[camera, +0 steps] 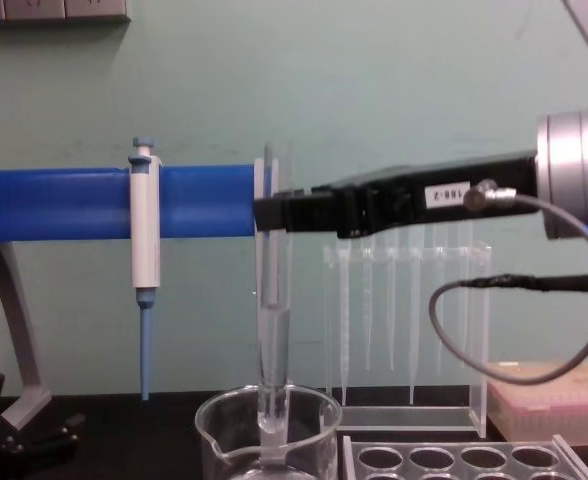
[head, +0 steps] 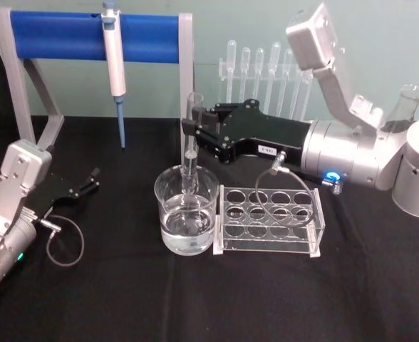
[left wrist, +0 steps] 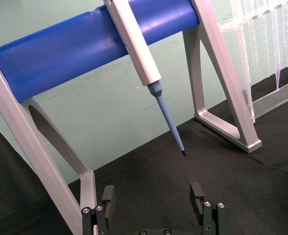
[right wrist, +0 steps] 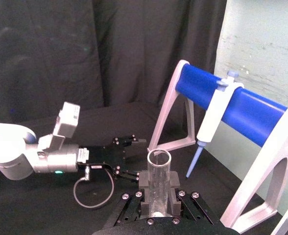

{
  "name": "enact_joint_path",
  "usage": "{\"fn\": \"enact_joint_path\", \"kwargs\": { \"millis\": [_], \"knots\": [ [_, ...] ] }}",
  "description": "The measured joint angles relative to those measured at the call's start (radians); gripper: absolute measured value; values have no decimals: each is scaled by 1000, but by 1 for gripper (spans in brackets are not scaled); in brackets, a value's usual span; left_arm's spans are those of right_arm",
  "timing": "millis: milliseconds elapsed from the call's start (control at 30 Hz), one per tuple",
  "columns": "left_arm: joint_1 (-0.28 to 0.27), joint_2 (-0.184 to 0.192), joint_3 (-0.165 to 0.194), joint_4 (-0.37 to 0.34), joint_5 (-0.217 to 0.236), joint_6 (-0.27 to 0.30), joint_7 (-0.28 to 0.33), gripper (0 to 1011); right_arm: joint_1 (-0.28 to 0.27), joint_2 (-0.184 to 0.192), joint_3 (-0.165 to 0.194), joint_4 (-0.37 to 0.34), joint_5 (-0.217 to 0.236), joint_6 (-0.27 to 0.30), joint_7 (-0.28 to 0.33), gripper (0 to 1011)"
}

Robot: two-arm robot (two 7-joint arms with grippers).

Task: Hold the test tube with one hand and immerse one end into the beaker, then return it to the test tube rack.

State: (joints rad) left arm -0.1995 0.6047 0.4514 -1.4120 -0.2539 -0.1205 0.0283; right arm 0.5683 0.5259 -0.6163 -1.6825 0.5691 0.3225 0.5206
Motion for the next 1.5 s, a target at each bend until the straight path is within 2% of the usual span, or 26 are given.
{"fn": "enact_joint_path", "kwargs": {
  "millis": [533, 1000, 1500],
  "knots": [
    [0, 0, 0, 0, 0, 0, 0, 1000, -27, -37, -38, 90, -76, -74, 3, 234],
    [0, 0, 0, 0, 0, 0, 0, 1000, -60, -65, -36, 137, -106, -93, 8, 233],
    [0, 0, 0, 0, 0, 0, 0, 1000, -86, -72, -27, 143, -138, -100, 12, 233]
  ]
}}
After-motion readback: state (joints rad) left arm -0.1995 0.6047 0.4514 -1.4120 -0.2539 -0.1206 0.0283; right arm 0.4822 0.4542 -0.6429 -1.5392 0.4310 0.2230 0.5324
